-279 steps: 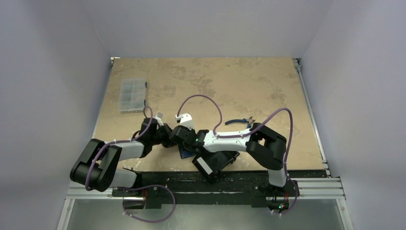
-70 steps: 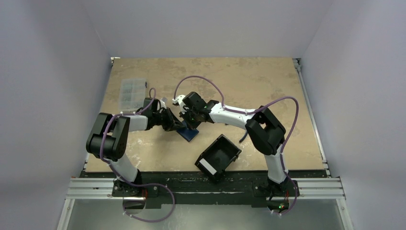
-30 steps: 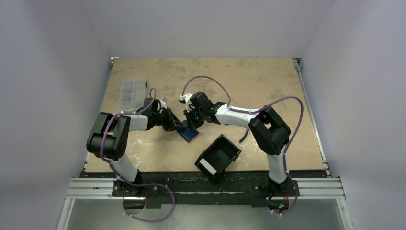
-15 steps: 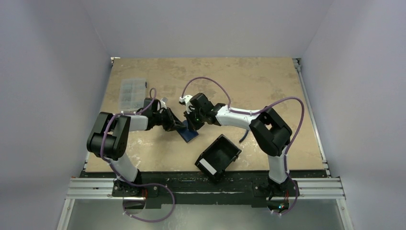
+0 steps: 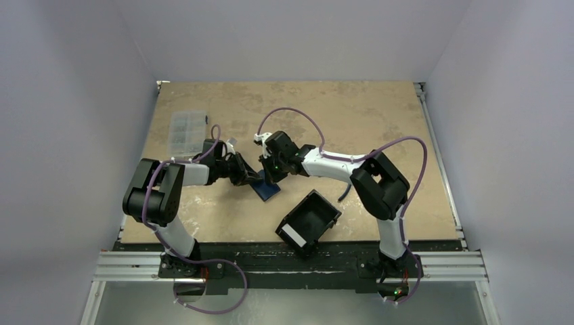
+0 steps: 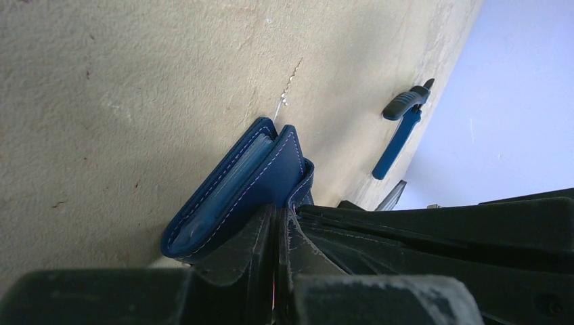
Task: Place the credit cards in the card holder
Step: Close the card holder at the center of the board.
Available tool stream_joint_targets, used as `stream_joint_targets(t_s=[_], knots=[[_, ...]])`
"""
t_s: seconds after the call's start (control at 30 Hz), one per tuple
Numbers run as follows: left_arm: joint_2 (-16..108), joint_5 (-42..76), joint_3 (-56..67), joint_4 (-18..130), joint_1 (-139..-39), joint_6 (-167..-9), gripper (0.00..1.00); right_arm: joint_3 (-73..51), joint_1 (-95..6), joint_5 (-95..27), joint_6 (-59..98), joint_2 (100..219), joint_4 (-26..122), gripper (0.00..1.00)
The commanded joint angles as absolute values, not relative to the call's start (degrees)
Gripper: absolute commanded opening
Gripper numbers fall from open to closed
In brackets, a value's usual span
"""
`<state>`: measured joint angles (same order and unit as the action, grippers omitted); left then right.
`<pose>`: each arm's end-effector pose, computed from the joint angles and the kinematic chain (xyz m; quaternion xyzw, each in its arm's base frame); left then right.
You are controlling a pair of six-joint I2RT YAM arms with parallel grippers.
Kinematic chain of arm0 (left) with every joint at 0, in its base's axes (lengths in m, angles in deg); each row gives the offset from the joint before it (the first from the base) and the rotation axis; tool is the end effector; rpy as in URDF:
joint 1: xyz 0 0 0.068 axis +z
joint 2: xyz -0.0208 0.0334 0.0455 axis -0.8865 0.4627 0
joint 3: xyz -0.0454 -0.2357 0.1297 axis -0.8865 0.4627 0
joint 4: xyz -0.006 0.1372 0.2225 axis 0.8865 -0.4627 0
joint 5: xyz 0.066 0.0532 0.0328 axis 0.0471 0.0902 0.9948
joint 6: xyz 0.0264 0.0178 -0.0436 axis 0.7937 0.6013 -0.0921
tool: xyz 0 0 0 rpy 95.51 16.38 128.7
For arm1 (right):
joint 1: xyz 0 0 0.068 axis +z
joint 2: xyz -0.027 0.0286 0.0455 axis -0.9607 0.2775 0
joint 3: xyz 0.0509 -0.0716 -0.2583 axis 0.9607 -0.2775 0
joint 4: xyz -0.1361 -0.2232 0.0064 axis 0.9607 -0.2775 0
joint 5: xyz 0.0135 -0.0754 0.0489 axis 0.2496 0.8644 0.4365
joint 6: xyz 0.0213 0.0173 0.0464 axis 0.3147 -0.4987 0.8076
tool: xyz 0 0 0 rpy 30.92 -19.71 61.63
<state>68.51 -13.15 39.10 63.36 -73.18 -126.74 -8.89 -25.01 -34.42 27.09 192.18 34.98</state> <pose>0.2886 -0.0773 0.1162 -0.1981 0.8727 -0.4299 0.1195 0.2794 0.3279 0.1739 -0.3027 0.8880 0.2354 0.2538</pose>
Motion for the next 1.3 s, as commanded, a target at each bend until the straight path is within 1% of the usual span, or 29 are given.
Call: stream_joint_targets(t_s=[0.0, 0.2, 0.33, 0.57, 0.73, 0.9, 0.93, 0.97, 1.07, 1.1, 1.13, 1.17, 1.27], knots=[[69.7, -9.4, 40.5, 62.6, -73.0, -126.1, 0.00, -9.1, -23.8, -34.7, 30.1, 195.5, 29.8, 0.00], [69.7, -9.1, 40.6, 62.7, -73.1, -126.4, 0.00, -9.7, -21.6, -30.9, 29.8, 196.3, 28.3, 0.00], [69.8, -8.7, 40.8, 62.7, -73.0, -126.6, 0.00, -9.8, -18.5, -23.5, 31.8, 199.6, 26.4, 0.00], [69.8, -8.0, 41.4, 62.6, -73.1, -126.5, 0.00, -14.5, -12.9, -13.4, 39.4, 203.2, 27.2, 0.00], [69.7, -7.6, 41.9, 62.3, -73.0, -126.6, 0.00, -11.3, -10.2, -10.9, 41.7, 208.8, 24.8, 0.00], [68.8, -7.0, 42.2, 61.5, -73.0, -126.1, 0.00, -10.6, -9.4, -16.1, 43.2, 214.4, 26.8, 0.00], [68.8, -7.0, 42.2, 61.5, -73.0, -126.1, 0.00, -10.6, -9.4, -18.8, 43.2, 215.1, 27.5, 0.00], [68.7, -7.1, 42.2, 61.5, -73.0, -126.1, 0.00, -11.0, -9.5, -21.3, 43.6, 215.5, 28.5, 0.00], [67.7, -7.5, 41.8, 61.1, -73.1, -125.6, 0.01, -10.4, -10.0, -21.9, 42.9, 214.7, 28.2, 0.00], [67.1, -7.5, 41.4, 60.4, -73.0, -125.1, 0.03, -10.3, -10.6, -22.2, 42.0, 212.9, 28.2, 0.04], [66.1, -7.3, 40.4, 59.6, -73.0, -124.6, 0.05, -10.3, -11.5, -22.5, 41.3, 210.3, 28.1, 0.19], [65.1, -6.9, 39.1, 57.9, -73.0, -123.4, 0.09, -10.3, -12.5, -22.8, 40.5, 207.0, 28.1, 0.25], [60.6, -4.7, 34.0, 49.2, -72.5, -119.4, 0.27, -8.7, -15.5, -20.8, 37.7, 195.1, 27.1, 0.42]])
